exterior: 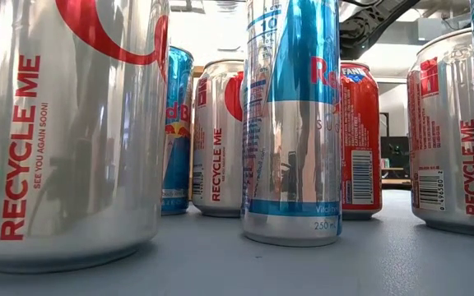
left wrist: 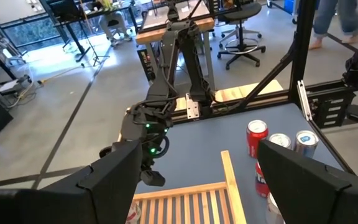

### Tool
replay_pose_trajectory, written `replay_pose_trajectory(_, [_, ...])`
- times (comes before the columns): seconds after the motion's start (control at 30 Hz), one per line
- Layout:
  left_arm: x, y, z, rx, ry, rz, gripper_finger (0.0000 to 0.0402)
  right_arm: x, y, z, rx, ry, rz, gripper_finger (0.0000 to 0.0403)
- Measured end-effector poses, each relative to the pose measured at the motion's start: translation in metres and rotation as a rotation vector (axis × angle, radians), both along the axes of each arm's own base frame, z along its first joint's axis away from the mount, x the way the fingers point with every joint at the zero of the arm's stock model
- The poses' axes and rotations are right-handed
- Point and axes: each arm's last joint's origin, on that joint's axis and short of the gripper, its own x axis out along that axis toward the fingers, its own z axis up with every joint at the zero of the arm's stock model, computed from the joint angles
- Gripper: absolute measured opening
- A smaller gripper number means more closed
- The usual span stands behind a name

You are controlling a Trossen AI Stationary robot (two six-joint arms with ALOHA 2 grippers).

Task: Place canned beverage on shelf
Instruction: Put the white soda can on the shelf aligned with the other white soda cans, then put the top blue soda can on the shelf

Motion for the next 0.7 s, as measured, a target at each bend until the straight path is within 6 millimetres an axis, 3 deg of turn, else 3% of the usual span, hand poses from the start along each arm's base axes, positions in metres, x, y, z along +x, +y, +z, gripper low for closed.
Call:
replay_pose_trajectory(0.2, [0.000, 0.000, -0.002, 0.002, 0.024, -0.001, 0.0306, 0.000, 0.003, 0.001, -0.004, 0.002, 0.011, 0.0000])
replay_pose_trajectory(0.4, [0.007, 0.000, -0.006, 0.012, 0.055, -0.002, 0.0306, -0.002, 0.016, 0.020, -0.027, -0.047, 0.041, 0.0000])
replay_pose_trajectory(0.53, [0.011, 0.000, -0.010, 0.017, 0.102, -0.028, 0.0306, -0.011, 0.026, 0.041, -0.054, -0.077, 0.069, 0.0000])
replay_pose_trajectory(0.7, [0.024, -0.008, -0.030, 0.003, 0.196, -0.163, 0.0306, -0.042, 0.058, 0.080, -0.072, -0.063, 0.176, 0.0000])
